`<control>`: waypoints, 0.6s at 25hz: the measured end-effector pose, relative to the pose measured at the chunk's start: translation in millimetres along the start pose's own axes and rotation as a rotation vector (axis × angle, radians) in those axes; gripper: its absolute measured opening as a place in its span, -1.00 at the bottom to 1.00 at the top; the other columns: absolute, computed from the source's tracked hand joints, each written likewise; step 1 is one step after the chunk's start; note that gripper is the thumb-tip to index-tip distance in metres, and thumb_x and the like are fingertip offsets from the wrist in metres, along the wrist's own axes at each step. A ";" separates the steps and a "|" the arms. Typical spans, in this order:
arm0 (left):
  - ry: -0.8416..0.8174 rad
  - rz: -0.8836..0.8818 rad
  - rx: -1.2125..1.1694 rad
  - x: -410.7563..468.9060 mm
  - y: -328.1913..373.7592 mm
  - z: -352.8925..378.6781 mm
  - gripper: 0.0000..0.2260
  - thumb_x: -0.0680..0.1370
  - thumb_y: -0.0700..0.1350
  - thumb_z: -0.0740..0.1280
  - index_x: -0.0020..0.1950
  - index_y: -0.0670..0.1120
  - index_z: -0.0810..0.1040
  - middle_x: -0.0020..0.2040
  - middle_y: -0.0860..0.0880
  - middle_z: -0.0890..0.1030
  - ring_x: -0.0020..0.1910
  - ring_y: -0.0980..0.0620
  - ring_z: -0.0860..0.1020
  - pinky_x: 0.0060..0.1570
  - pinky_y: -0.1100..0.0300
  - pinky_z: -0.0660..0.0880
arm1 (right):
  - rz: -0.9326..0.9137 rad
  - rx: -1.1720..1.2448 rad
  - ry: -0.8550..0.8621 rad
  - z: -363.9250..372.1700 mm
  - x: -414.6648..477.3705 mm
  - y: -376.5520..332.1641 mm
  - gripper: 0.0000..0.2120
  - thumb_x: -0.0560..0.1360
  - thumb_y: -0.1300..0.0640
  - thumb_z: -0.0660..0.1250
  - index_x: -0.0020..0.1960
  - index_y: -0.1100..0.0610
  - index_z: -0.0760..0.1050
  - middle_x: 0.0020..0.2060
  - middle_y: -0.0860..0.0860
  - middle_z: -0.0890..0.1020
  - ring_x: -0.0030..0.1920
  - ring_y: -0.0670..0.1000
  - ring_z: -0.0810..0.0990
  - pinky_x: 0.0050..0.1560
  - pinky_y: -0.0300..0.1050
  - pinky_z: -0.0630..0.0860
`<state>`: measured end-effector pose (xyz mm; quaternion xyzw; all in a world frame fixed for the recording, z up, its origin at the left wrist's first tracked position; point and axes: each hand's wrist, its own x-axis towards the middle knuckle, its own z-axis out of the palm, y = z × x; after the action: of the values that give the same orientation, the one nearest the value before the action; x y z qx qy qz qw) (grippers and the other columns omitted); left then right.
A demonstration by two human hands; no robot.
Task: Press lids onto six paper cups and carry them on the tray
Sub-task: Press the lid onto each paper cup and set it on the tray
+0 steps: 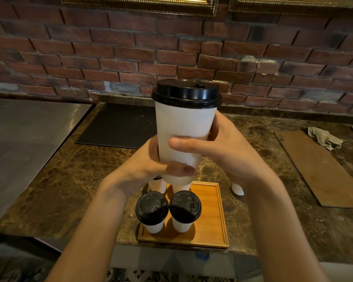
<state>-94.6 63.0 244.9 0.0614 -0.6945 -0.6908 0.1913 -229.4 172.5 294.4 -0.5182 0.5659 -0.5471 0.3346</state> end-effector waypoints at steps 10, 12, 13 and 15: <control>0.027 0.025 -0.022 0.3 0.0 4.4 -0.51 0.26 -0.13 0.49 0.13 0.25 0.55 0.03 0.11 0.63 0.09 0.08 0.58 -0.05 0.27 0.54 | 0.003 -0.056 0.018 2.3 -3.2 -0.1 -0.28 0.28 -0.05 0.54 0.37 -0.04 0.35 0.08 -0.16 0.60 0.07 -0.22 0.60 -0.03 -0.32 0.58; 0.030 0.022 -0.019 -0.1 -0.5 4.1 -0.50 0.25 -0.13 0.49 0.11 0.25 0.55 0.02 0.11 0.63 0.08 0.09 0.59 -0.06 0.27 0.54 | 0.008 -0.056 0.014 3.6 -3.7 0.7 -0.25 0.29 -0.07 0.55 0.39 -0.04 0.31 0.09 -0.16 0.57 0.06 -0.25 0.58 -0.05 -0.36 0.56; 0.032 0.019 -0.019 -0.1 -1.0 3.9 -0.50 0.25 -0.14 0.50 0.11 0.25 0.56 0.01 0.12 0.63 0.07 0.09 0.59 -0.06 0.28 0.54 | 0.015 -0.057 0.011 3.8 -3.7 0.9 -0.23 0.28 -0.09 0.53 0.41 -0.04 0.29 0.09 -0.16 0.57 0.06 -0.26 0.58 -0.05 -0.38 0.55; 0.037 0.012 -0.017 0.2 -1.2 3.2 -0.51 0.24 -0.14 0.50 0.09 0.26 0.56 -0.01 0.13 0.63 0.05 0.11 0.59 -0.08 0.30 0.54 | 0.023 -0.062 0.008 4.0 -2.8 1.4 -0.21 0.28 -0.09 0.53 0.42 -0.04 0.27 0.11 -0.15 0.56 0.06 -0.26 0.58 -0.02 -0.36 0.56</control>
<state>-96.1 65.9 243.9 0.0684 -0.6854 -0.6943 0.2087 -225.3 173.8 291.8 -0.5198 0.5898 -0.5273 0.3222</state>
